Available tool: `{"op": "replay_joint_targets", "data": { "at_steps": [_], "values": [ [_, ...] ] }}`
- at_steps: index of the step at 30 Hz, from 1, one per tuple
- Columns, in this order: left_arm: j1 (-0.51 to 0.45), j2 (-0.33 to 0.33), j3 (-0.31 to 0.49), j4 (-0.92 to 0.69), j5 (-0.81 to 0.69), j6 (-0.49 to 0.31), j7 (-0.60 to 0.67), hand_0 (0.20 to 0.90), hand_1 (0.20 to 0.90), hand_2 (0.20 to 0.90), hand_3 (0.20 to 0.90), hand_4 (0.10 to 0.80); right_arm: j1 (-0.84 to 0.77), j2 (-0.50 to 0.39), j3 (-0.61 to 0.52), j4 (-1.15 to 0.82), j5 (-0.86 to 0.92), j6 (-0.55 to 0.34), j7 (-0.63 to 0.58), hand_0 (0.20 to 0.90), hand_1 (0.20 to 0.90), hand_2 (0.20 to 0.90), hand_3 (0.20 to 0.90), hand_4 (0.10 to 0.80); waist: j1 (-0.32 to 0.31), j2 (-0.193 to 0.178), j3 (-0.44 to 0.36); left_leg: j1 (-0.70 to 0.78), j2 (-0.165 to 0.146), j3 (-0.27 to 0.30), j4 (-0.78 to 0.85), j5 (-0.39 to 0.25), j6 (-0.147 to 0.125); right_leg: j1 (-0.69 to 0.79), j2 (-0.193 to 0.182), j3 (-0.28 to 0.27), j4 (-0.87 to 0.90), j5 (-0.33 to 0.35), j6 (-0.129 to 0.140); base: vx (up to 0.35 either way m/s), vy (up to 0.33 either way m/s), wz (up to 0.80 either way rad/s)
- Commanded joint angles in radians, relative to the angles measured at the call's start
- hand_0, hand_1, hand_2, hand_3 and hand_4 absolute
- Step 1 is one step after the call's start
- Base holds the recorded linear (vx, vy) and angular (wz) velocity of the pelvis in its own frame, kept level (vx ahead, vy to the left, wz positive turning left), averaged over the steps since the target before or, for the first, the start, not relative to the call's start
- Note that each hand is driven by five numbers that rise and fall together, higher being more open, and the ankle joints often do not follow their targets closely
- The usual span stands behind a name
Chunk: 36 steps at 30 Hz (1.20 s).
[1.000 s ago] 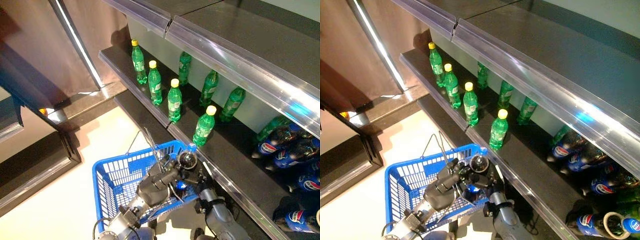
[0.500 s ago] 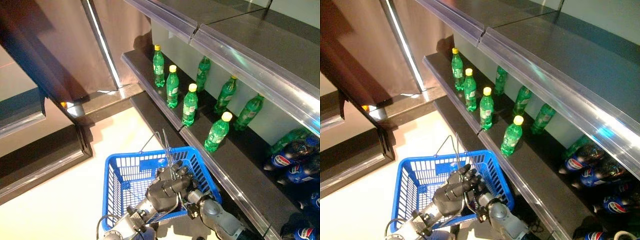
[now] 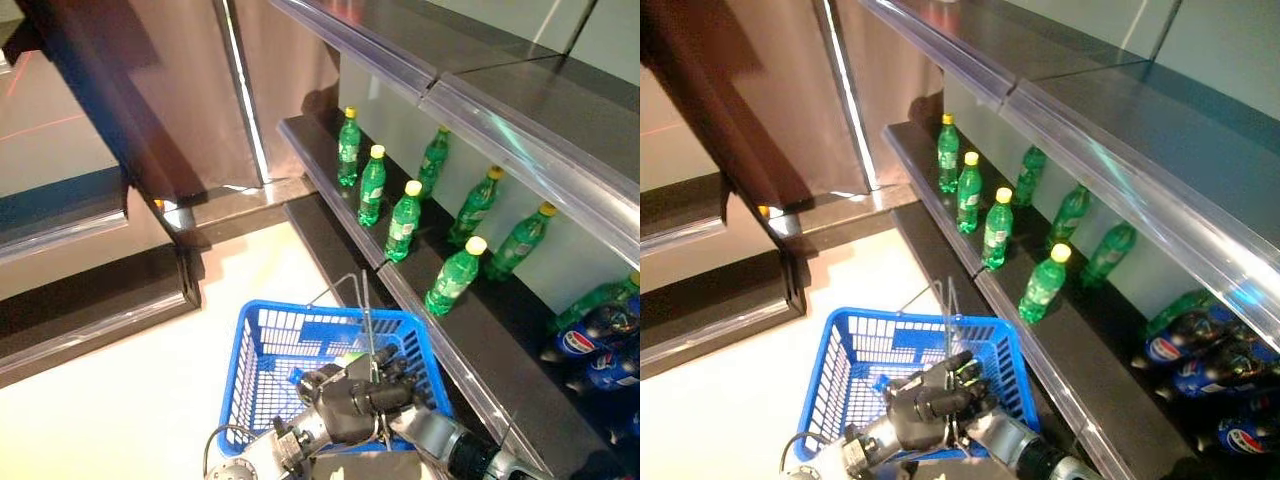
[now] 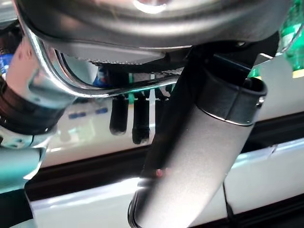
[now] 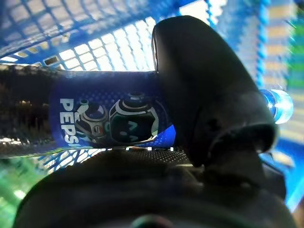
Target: Pick up the drink and place into the basket.
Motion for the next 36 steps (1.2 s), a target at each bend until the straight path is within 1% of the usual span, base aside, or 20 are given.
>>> {"op": "replay_joint_targets", "data": {
  "at_steps": [1, 5, 9, 13, 14, 15, 16, 17, 25, 31, 32, 34, 35, 36],
  "values": [
    [-0.078, -0.215, -0.049, -0.25, -0.057, -0.007, -0.173, 0.3, 0.3, 0.3, 0.2, 0.1, -0.103, 0.095, -0.006, 0.014, -0.02, -0.078, 0.017, 0.3, 0.3, 0.3, 0.2, 0.1, 0.036, -0.041, -0.056, -0.019, 0.072, -0.043, 0.248, -0.17, -0.068, -0.117, -0.103, 0.017, 0.015, 0.214, 0.042, 0.118, 0.002, 0.05],
    [-0.038, -0.241, -0.058, -0.24, -0.046, 0.013, -0.155, 0.3, 0.3, 0.3, 0.2, 0.1, -0.07, 0.111, 0.0, 0.052, -0.026, -0.083, 0.014, 0.3, 0.3, 0.3, 0.2, 0.1, 0.044, -0.041, -0.065, 0.003, 0.079, -0.049, 0.268, -0.183, -0.07, -0.087, -0.093, 0.014, 0.036, 0.191, 0.04, 0.165, 0.009, 0.05],
    [-0.005, -0.263, -0.065, -0.228, -0.041, 0.032, -0.141, 0.3, 0.3, 0.3, 0.2, 0.1, -0.032, 0.125, 0.012, 0.109, -0.06, -0.105, 0.005, 0.3, 0.3, 0.3, 0.2, 0.1, 0.051, -0.04, -0.083, 0.029, 0.083, -0.047, 0.264, -0.185, -0.069, -0.059, -0.091, 0.013, 0.037, 0.183, 0.05, 0.156, 0.009, 0.03],
    [0.009, -0.271, -0.08, -0.212, -0.035, 0.041, -0.147, 0.3, 0.3, 0.3, 0.2, 0.1, -0.025, 0.143, 0.015, 0.159, -0.063, -0.123, -0.014, 0.3, 0.3, 0.3, 0.2, 0.1, 0.056, -0.035, -0.085, 0.037, 0.082, -0.049, 0.27, -0.184, -0.07, -0.051, -0.092, 0.012, 0.04, 0.186, 0.059, 0.097, 0.002, 0.0],
    [0.011, -0.271, -0.081, -0.21, -0.034, 0.042, -0.149, 0.3, 0.3, 0.3, 0.2, 0.1, -0.025, 0.144, 0.014, 0.162, -0.062, -0.124, -0.016, 0.462, 0.462, 0.462, 0.389, 0.289, 0.056, -0.035, -0.085, 0.037, 0.082, -0.049, 0.271, -0.185, -0.07, -0.05, -0.091, 0.011, 0.04, 0.186, 0.059, 0.067, -0.002, 0.0],
    [0.017, -0.272, -0.085, -0.201, -0.032, 0.042, -0.154, 0.3, 0.3, 0.3, 0.2, 0.1, -0.026, 0.147, 0.008, 0.173, -0.063, -0.126, -0.017, 0.679, 0.679, 0.679, 0.642, 0.542, 0.056, -0.035, -0.087, 0.039, 0.081, -0.051, 0.273, -0.184, -0.071, -0.048, -0.092, 0.01, 0.041, 0.188, 0.061, 0.065, 0.0, 0.01],
    [0.022, -0.273, -0.087, -0.196, -0.03, 0.042, -0.159, 0.3, 0.3, 0.3, 0.2, 0.1, -0.027, 0.148, 0.005, 0.178, -0.064, -0.126, -0.015, 0.747, 0.747, 0.747, 0.722, 0.622, 0.055, -0.034, -0.088, 0.04, 0.081, -0.051, 0.274, -0.184, -0.071, -0.047, -0.092, 0.009, 0.041, 0.188, 0.062, 0.069, 0.002, 0.0],
    [0.024, -0.273, -0.088, -0.193, -0.029, 0.042, -0.163, 0.3, 0.3, 0.3, 0.2, 0.1, -0.026, 0.148, 0.005, 0.18, -0.065, -0.127, -0.017, 0.9, 0.9, 0.9, 0.9, 0.8, 0.056, -0.034, -0.088, 0.04, 0.081, -0.051, 0.275, -0.184, -0.071, -0.046, -0.092, 0.009, 0.042, 0.188, 0.062, 0.054, 0.004, 0.01],
    [0.052, -0.277, -0.102, -0.168, -0.012, 0.026, -0.182, 0.3, 0.3, 0.3, 0.2, 0.1, -0.007, 0.139, -0.012, 0.177, -0.039, -0.127, -0.034, 0.9, 0.9, 0.9, 0.9, 0.8, 0.053, -0.038, -0.096, 0.036, 0.083, -0.046, 0.287, -0.187, -0.071, -0.046, -0.092, 0.005, 0.047, 0.188, 0.066, 0.031, -0.004, 0.01],
    [0.05, -0.252, -0.095, -0.176, -0.014, 0.001, -0.195, 0.3, 0.3, 0.3, 0.2, 0.1, 0.002, 0.105, -0.044, 0.102, -0.004, -0.142, -0.094, 0.9, 0.9, 0.9, 0.9, 0.8, 0.044, -0.039, -0.09, 0.034, 0.083, -0.04, 0.283, -0.18, -0.071, -0.052, -0.085, 0.001, 0.049, 0.189, 0.066, -0.006, -0.002, 0.0],
    [0.047, -0.246, -0.09, -0.181, -0.01, -0.015, -0.191, 0.3, 0.3, 0.3, 0.2, 0.1, 0.003, 0.097, -0.05, 0.078, 0.007, -0.14, -0.109, 0.9, 0.9, 0.9, 0.9, 0.8, 0.041, -0.038, -0.09, 0.034, 0.083, -0.038, 0.28, -0.178, -0.071, -0.054, -0.083, 0.002, 0.049, 0.188, 0.065, -0.047, -0.015, 0.0],
    [0.042, -0.221, -0.072, -0.202, 0.037, -0.093, -0.182, 0.3, 0.3, 0.3, 0.2, 0.1, 0.012, 0.059, -0.063, -0.019, 0.022, -0.129, -0.14, 0.9, 0.9, 0.9, 0.9, 0.8, 0.031, -0.038, -0.089, 0.036, 0.084, -0.032, 0.269, -0.173, -0.071, -0.058, -0.079, 0.006, 0.047, 0.188, 0.064, -0.065, -0.017, -0.01],
    [0.039, -0.194, -0.048, -0.217, 0.045, -0.134, -0.171, 0.3, 0.3, 0.3, 0.2, 0.1, 0.026, 0.015, -0.075, -0.133, 0.033, -0.097, -0.155, 0.9, 0.9, 0.9, 0.9, 0.8, 0.021, -0.036, -0.086, 0.035, 0.086, -0.028, 0.263, -0.167, -0.072, -0.062, -0.075, 0.01, 0.045, 0.188, 0.063, -0.075, -0.007, -0.02],
    [0.036, -0.175, -0.026, -0.226, 0.033, -0.156, -0.156, 0.3, 0.3, 0.3, 0.2, 0.1, 0.041, -0.017, -0.085, -0.209, 0.031, -0.078, -0.164, 0.9, 0.9, 0.9, 0.9, 0.8, 0.015, -0.034, -0.085, 0.036, 0.087, -0.024, 0.258, -0.163, -0.072, -0.065, -0.073, 0.012, 0.045, 0.188, 0.062, -0.089, 0.002, -0.03]
  ]
}}
